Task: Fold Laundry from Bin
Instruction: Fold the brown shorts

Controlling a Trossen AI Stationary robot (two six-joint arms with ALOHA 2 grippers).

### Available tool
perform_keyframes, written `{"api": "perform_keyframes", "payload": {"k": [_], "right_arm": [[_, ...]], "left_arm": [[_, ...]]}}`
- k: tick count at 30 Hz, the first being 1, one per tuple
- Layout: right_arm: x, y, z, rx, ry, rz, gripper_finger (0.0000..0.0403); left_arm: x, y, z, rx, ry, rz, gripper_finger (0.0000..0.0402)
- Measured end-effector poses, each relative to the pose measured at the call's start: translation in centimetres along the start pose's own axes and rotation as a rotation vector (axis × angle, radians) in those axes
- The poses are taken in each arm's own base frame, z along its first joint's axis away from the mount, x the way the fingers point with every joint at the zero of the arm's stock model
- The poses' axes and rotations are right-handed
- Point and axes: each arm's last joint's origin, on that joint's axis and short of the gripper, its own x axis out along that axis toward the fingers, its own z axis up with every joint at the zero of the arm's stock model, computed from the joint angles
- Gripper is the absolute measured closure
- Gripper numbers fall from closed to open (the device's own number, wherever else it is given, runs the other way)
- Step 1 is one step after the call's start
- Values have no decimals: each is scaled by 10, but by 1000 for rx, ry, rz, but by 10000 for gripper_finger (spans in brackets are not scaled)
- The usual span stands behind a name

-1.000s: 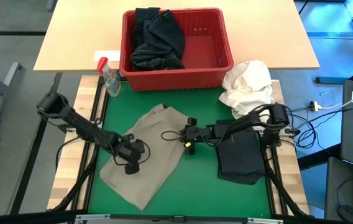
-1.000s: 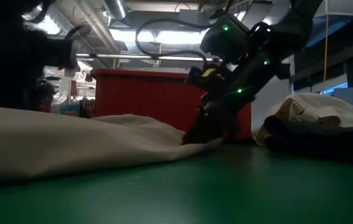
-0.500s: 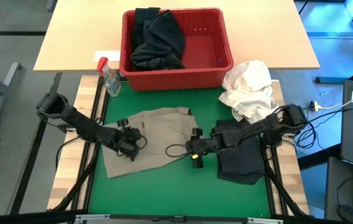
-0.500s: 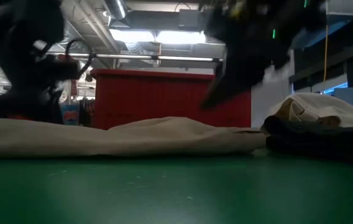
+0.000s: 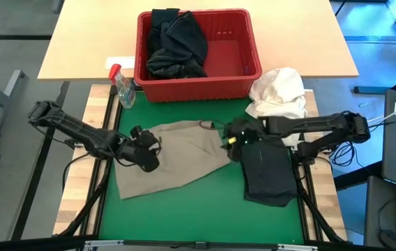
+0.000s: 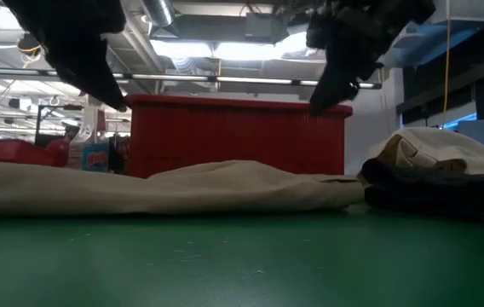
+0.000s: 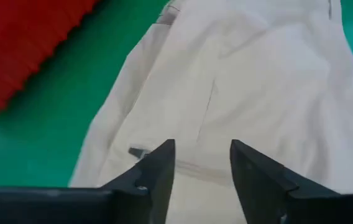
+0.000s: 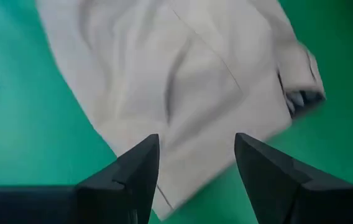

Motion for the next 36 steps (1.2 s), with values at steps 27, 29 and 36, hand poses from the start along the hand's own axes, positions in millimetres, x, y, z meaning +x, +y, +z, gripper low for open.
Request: {"api": "perform_keyframes", "payload": {"k": [27, 29, 36], "right_arm": [[79, -73, -15, 394, 184, -23, 81], [82, -83, -19, 447, 164, 36, 87], [100, -94, -40, 535, 196, 89, 100]], "left_arm": [[120, -10, -43, -92, 69, -80, 186], [124, -13, -46, -84, 69, -78, 188], [128, -16, -48, -61, 61, -64, 198]]}}
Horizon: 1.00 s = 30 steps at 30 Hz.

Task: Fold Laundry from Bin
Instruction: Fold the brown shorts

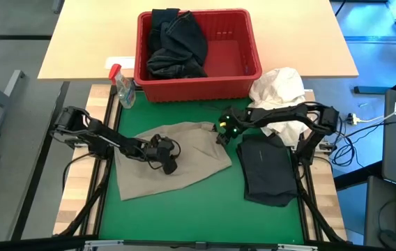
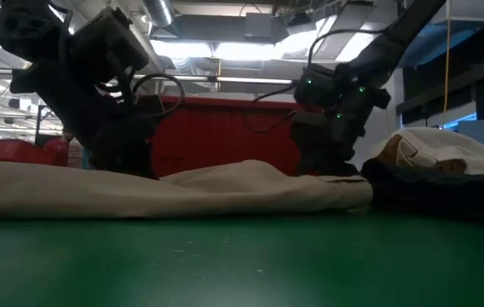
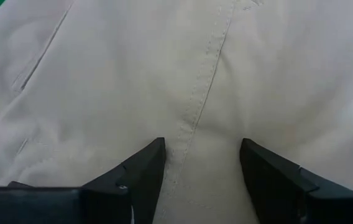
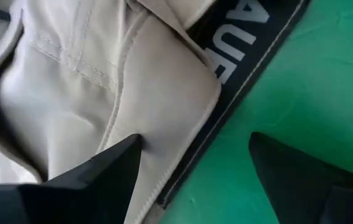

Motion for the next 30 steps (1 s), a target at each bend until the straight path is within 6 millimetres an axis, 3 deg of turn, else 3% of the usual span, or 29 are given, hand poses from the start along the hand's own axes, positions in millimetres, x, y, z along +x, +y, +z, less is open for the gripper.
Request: {"api": "perform_keyframes", "payload": {"k": [8, 22, 30], "right_arm": [[25, 9, -29, -93, 42, 200, 100], [28, 16, -35, -169, 37, 416, 100], [32, 26, -40, -223, 11, 388, 100]], "left_arm": [[-1, -1, -2, 143, 1, 6, 205], [-1, -1, 1, 272, -28, 11, 206], [-16, -10, 27, 252, -152, -1, 206]]}}
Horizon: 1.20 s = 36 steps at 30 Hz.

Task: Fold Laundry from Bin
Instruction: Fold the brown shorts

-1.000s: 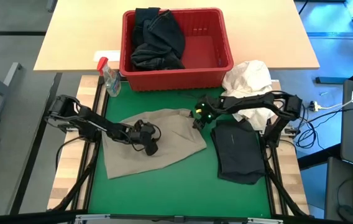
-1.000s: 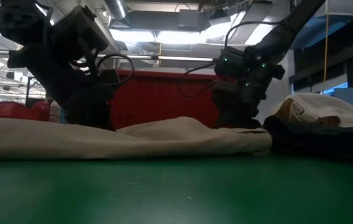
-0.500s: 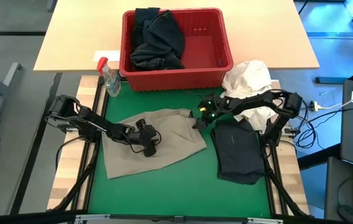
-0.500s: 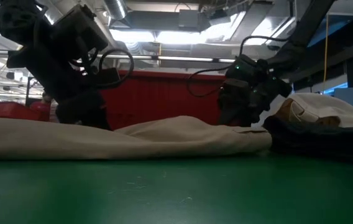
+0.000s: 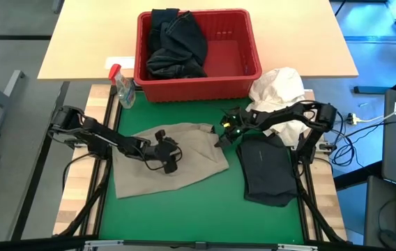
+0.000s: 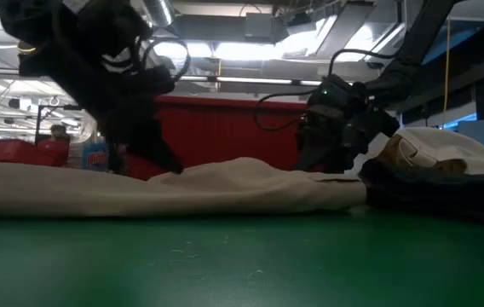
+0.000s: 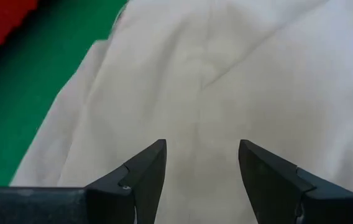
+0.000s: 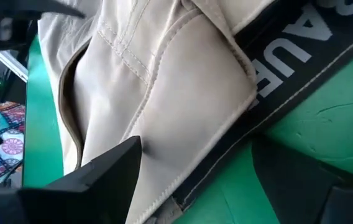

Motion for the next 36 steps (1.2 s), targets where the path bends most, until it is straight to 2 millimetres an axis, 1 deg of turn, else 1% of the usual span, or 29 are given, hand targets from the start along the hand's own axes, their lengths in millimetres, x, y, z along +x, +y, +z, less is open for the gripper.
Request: {"api": "perform_keyframes", "payload": {"k": [3, 6, 10, 14, 18, 22, 27, 29, 31, 33, 36], "right_arm": [[0, 0, 3, 39, -16, -11, 100], [0, 1, 4, 32, -19, -12, 100], [6, 3, 1, -5, -11, -21, 100], [19, 5, -3, -8, -11, -10, 100], [28, 8, -5, -13, -40, -37, 100], [29, 11, -2, -14, -75, -19, 100], [29, 13, 0, -23, -80, 8, 102], [29, 13, 0, -32, -70, 28, 113], [29, 14, 0, -39, -66, 44, 135], [30, 15, 1, -48, -72, 60, 168], [31, 17, 1, -89, -92, 53, 235]], "left_arm": [[-1, -3, 8, -49, -11, -44, 206], [1, -2, 7, -70, 3, -60, 206], [7, 2, -8, -77, 50, -38, 206], [15, 3, -25, -56, 94, -20, 206], [24, 2, -37, -46, 116, -2, 206], [31, -1, -40, -65, 74, -16, 206], [31, -1, -39, -42, 57, -23, 206], [31, -1, -39, -34, 58, -26, 206], [31, -1, -39, -32, 60, -25, 206], [31, -1, -39, -31, 60, -23, 206], [32, -1, -39, -29, 58, -18, 206]]}}
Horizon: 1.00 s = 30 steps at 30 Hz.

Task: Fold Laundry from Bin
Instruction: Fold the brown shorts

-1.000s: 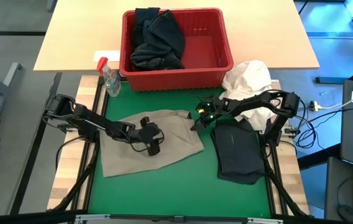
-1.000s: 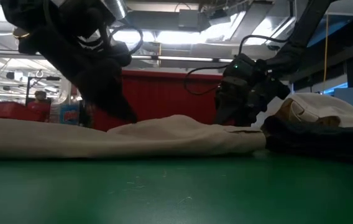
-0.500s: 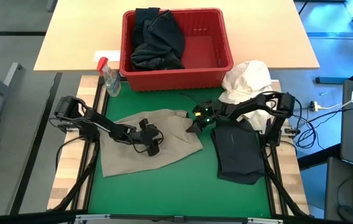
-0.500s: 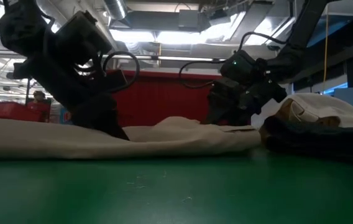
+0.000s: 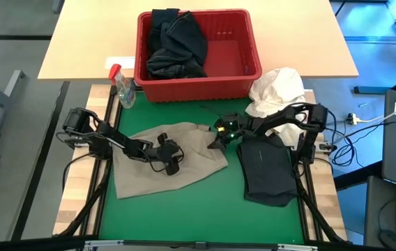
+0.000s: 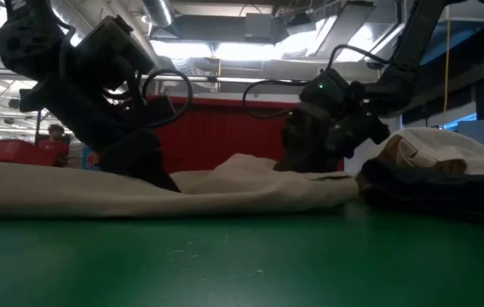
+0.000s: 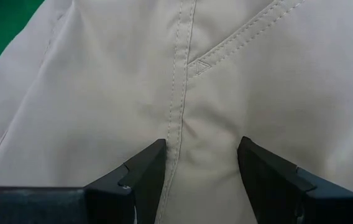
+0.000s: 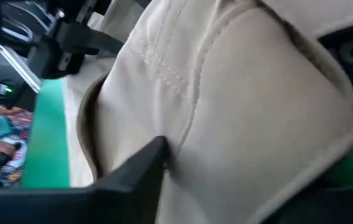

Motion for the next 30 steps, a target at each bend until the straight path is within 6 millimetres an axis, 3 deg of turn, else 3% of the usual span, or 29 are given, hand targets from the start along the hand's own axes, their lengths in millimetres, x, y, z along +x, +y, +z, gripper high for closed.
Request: {"api": "perform_keyframes", "payload": {"k": [6, 8, 13, 19, 21, 25, 30], "right_arm": [[2, -4, -1, -46, -18, -45, 365], [3, -5, -1, -74, -30, -90, 389], [-7, -1, -1, -85, -24, -207, 382], [-38, 17, 2, -124, 21, -360, 389], [-49, 23, 3, -132, 25, -420, 382], [-64, 34, 11, -158, 38, -515, 386], [-75, 41, 26, -175, 80, -560, 392]], "left_arm": [[0, 0, 0, 0, -1, 1, 206], [0, 0, 0, 0, -2, 1, 206], [-10, 1, 10, -14, -25, -38, 206], [-37, 1, 40, -113, -151, -152, 206], [-41, 3, 41, -131, -149, -151, 206], [-36, 2, 36, -137, -121, -139, 206], [-10, 5, 18, -145, -24, -73, 206]]}}
